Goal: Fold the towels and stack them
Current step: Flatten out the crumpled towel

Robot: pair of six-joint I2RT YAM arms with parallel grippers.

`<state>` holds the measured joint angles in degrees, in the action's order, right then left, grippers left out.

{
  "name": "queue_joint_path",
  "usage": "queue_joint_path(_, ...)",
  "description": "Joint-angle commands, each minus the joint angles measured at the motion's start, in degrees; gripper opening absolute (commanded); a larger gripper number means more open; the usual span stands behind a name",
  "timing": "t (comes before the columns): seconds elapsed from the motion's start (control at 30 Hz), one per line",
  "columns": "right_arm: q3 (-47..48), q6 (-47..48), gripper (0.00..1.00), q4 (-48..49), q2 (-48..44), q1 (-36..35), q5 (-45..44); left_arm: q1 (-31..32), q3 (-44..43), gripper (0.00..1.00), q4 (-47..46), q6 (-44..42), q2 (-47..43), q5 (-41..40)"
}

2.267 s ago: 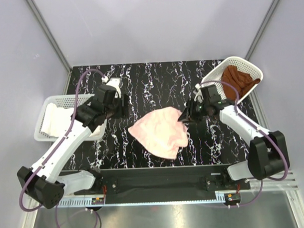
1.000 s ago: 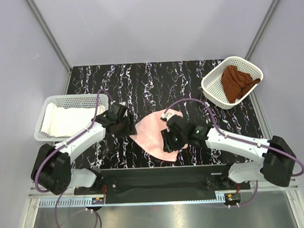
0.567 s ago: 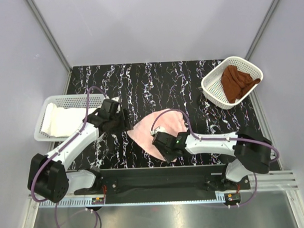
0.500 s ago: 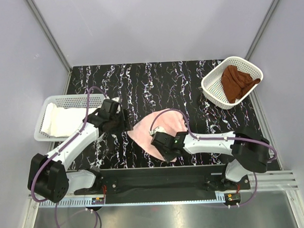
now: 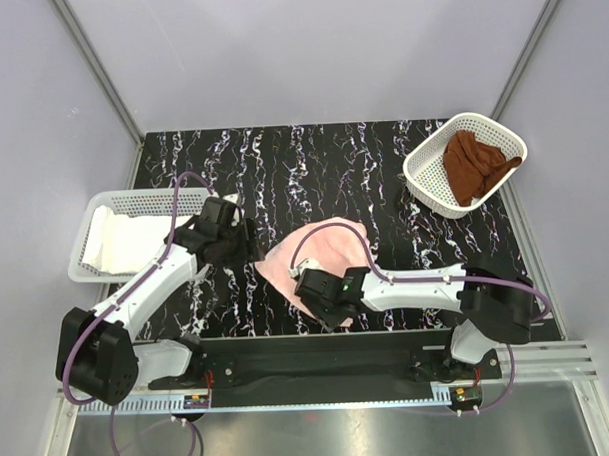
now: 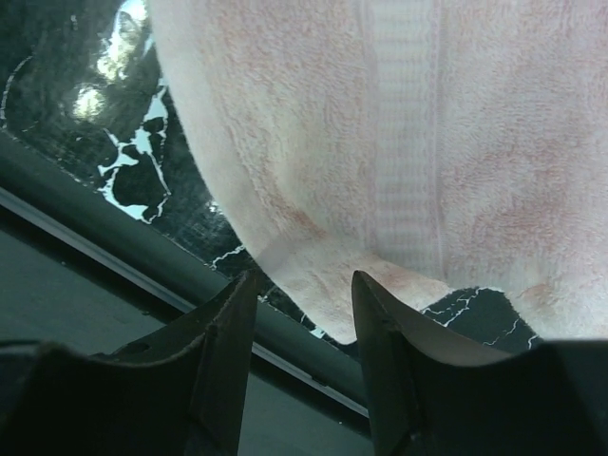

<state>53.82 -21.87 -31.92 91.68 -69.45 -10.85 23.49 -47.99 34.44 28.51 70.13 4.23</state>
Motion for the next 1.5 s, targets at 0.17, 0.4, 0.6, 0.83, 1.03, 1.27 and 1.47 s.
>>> queue_joint_path(0.17,3.1,-1.0,0.48,-1.8,3.3,-2.8,-2.8,-0.5,-2.1,0.68,-1.9,-1.2,0.0,1.1)
queue_joint_path(0.4,4.1,-2.4,0.25,-5.4,4.0,-3.4,-9.4,-0.6,-2.1,0.69,-1.9,-2.1,-0.2,1.4)
queue_joint_path(0.6,3.9,-2.6,0.00,-6.1,-4.6,-3.4,-9.9,-0.6,-6.1,0.68,0.3,-5.9,1.7,1.3)
queue_joint_path(0.83,3.6,-1.7,0.00,-3.9,-9.2,1.1,-4.7,2.3,-9.1,0.68,0.7,-13.9,4.3,3.9)
queue_joint_path(1.03,4.4,-0.5,0.00,-5.3,-12.7,17.2,1.9,4.1,-7.8,0.65,-3.8,-16.8,3.8,9.0)
queue_joint_path(1.27,10.2,4.6,0.00,-3.4,-9.6,32.2,10.8,8.7,-12.8,0.64,-3.6,-27.4,6.4,10.0)
queue_joint_path(1.47,10.8,5.3,0.00,-0.8,-6.3,38.8,18.8,10.3,-12.2,0.63,-4.7,-34.8,8.5,16.3)
